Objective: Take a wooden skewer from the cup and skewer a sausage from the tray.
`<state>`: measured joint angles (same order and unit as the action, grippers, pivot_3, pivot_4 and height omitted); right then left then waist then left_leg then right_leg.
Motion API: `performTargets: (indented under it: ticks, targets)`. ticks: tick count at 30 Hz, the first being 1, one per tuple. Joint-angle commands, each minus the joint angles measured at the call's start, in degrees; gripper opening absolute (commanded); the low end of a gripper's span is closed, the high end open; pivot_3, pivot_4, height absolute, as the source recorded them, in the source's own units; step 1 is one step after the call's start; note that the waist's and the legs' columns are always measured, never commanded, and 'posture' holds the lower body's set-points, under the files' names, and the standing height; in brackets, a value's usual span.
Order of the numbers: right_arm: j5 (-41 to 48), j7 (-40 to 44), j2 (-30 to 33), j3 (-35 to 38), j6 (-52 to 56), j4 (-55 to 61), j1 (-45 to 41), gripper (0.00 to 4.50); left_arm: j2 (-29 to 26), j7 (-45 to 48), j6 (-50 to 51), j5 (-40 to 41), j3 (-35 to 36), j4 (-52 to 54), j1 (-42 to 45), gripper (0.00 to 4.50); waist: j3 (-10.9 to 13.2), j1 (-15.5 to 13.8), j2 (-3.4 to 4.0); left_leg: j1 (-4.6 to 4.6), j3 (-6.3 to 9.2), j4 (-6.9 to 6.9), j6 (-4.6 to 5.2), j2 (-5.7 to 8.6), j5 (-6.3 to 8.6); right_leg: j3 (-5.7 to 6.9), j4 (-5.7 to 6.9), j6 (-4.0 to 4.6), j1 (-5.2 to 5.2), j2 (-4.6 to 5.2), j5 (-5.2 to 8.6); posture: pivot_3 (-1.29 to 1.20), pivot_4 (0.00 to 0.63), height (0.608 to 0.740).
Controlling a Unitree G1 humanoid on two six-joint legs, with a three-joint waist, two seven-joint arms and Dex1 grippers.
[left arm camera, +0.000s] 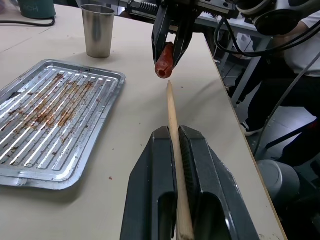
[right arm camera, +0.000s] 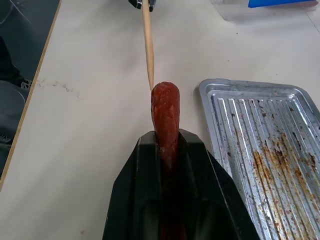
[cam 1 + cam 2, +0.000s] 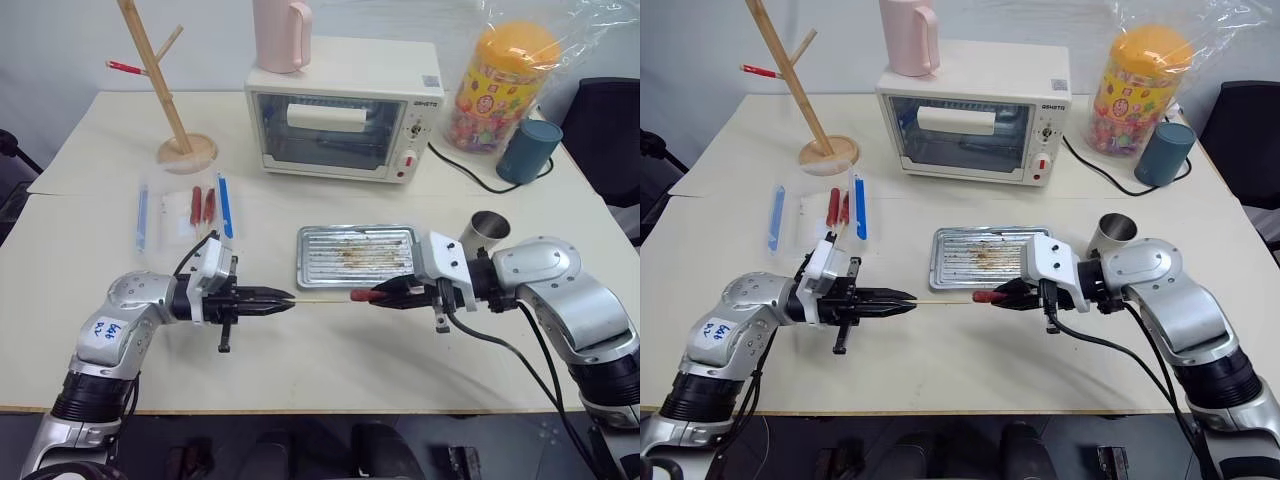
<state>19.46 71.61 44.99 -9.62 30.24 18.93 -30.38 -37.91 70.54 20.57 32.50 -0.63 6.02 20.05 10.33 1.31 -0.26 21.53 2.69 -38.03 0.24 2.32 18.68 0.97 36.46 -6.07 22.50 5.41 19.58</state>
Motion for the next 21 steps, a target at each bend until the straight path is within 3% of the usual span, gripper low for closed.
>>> performTargets:
  ticks: [1, 21]
  targets:
    - [1.1, -0.3, -0.2, -0.3, -0.1, 2.1, -1.0, 0.42, 0.5, -0.3, -0.7, -0.2, 0.2, 0.9, 1.1, 0.00, 0.0, 0.0, 0.00, 0.00, 0.00, 0.00, 0.00, 0.00, 0.00, 0.00, 0.00, 0.00, 0.00, 0.00, 0.00, 0.00, 0.150, 0.740]
    - [1.7, 0.7, 2.5, 0.8, -1.8, 1.1, 1.7, 0.42, 1.1, -0.1, -0.1, -0.6, 1.3, 0.0, 1.8, 0.00, 0.0, -0.2, 0.00, 0.00, -0.01, -0.04, 0.00, 0.00, 0.00, 0.00, 0.02, 0.00, -0.01, 0.00, 0.00, 0.00, 0.150, 0.740]
